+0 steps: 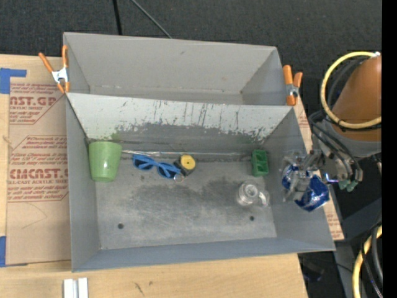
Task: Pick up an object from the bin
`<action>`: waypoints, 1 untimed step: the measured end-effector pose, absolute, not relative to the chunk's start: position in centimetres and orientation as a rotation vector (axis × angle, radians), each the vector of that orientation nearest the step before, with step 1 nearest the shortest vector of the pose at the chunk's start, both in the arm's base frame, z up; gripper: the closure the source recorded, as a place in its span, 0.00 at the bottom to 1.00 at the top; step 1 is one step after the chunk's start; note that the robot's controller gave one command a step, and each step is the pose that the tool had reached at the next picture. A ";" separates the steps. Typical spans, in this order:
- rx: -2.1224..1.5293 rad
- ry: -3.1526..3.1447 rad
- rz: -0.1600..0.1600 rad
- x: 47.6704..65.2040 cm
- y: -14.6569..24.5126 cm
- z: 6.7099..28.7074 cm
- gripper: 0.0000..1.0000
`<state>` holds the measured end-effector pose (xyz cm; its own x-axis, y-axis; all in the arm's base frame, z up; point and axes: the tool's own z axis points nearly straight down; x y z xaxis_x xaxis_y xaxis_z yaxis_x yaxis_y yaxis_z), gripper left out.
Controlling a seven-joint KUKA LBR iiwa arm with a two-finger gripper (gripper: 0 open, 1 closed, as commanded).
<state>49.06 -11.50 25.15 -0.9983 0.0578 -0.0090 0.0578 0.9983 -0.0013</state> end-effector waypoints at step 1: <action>-0.123 3.134 -0.003 48.9 -12.2 29.3 1.00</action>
Offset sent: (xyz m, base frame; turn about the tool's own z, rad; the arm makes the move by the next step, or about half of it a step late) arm -0.0031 -0.0067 0.0401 -0.1366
